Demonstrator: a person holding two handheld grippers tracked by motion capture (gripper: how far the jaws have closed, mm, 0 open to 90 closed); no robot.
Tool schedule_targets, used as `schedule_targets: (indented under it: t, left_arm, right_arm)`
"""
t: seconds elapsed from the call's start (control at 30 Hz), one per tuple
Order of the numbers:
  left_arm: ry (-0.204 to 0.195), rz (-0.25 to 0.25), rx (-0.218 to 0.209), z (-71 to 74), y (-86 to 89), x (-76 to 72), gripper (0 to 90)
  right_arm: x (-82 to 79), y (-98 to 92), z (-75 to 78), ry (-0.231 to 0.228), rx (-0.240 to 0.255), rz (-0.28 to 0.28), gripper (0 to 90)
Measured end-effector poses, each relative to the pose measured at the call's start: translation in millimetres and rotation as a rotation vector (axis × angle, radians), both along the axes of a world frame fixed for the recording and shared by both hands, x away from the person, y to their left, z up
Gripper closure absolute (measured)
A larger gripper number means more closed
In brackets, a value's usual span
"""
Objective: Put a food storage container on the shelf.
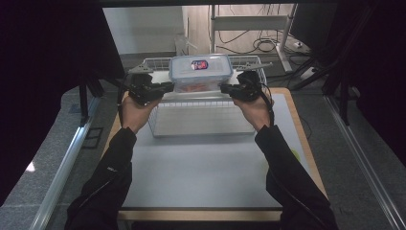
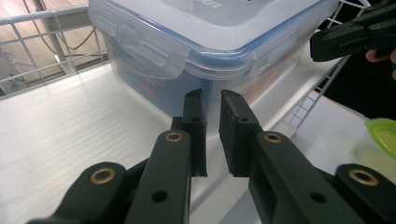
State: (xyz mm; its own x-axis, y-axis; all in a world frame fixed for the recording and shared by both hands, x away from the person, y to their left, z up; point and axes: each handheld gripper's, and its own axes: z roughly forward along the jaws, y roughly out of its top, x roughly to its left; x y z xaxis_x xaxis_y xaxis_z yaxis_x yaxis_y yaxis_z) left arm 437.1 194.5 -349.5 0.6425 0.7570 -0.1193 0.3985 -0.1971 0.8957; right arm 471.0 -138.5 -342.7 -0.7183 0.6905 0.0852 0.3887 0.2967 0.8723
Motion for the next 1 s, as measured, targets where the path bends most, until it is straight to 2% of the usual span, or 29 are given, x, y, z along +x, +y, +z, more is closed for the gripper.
schedule_targets:
  t: [0.17, 0.23, 0.3, 0.47, 0.53, 0.63, 0.67, 0.7, 0.73, 0.77, 0.8, 0.83, 0.87, 0.9, 1.0]
  left_arm:
    - [0.001, 0.028, 0.012, 0.7, -6.1, 7.2, 81.0]
    - [0.01, 0.022, -0.009, 0.4, -6.9, 11.4, 80.2]
    - [0.01, 0.024, -0.01, 0.3, -7.5, 11.4, 79.8]
    - [-0.005, 0.029, -0.001, -0.7, -9.1, 7.0, 79.4]
    - [-0.007, 0.016, -0.004, -1.3, -9.2, 4.1, 77.6]
    - [-0.019, -0.004, 0.008, -1.8, -10.6, -3.8, 72.6]
    - [-0.025, -0.012, 0.011, -2.1, -11.2, -6.6, 65.4]
    - [-0.036, -0.022, 0.028, -2.5, -13.6, -13.5, 61.8]
    - [-0.036, -0.022, 0.028, -2.5, -13.6, -13.5, 57.8]
    - [-0.043, -0.031, 0.039, -2.8, -14.8, -17.2, 53.5]
    - [-0.047, -0.037, 0.05, -3.2, -16.2, -20.9, 53.5]
    - [-0.049, -0.045, 0.073, -4.2, -18.4, -28.8, 46.2]
    - [-0.049, -0.045, 0.073, -4.2, -18.4, -28.8, 43.8]
    - [-0.053, -0.05, 0.079, -4.9, -19.3, -32.6, 39.8]
    - [-0.047, -0.069, 0.094, -7.9, -22.6, -43.1, 33.2]
  right_arm:
    - [3.4, -0.4, 0.4, 0.005, 0.003, -0.006, 89.5]
    - [4.0, 0.7, 0.7, -0.002, -0.006, -0.001, 89.7]
    - [4.3, 1.3, 0.8, -0.003, -0.006, 0.003, 89.8]
    - [3.0, 4.9, -0.1, -0.003, -0.013, 0.01, 89.0]
    - [0.4, 5.5, -0.5, -0.009, -0.024, 0.004, 86.3]
    - [-4.1, 3.8, -0.5, -0.011, -0.011, 0.012, 81.7]
    - [-7.9, 2.7, -0.4, -0.01, -0.007, 0.02, 74.9]
    - [-10.2, 2.3, -0.6, -0.01, -0.006, 0.024, 70.3]
    - [-12.8, 1.8, -0.8, -0.015, -0.006, 0.026, 65.9]
    - [-15.7, 1.1, -1.0, -0.022, -0.005, 0.029, 62.1]
    - [-15.7, 1.1, -1.0, -0.022, -0.005, 0.029, 62.1]
    - [-21.5, -0.4, -1.6, -0.031, -0.002, 0.036, 52.6]
    - [-21.5, -0.4, -1.6, -0.031, -0.002, 0.036, 52.6]
    - [-27.1, -2.4, -2.8, -0.035, -0.002, 0.047, 43.4]
    - [-35.2, -6.0, -7.5, -0.042, 0.016, 0.059, 33.0]
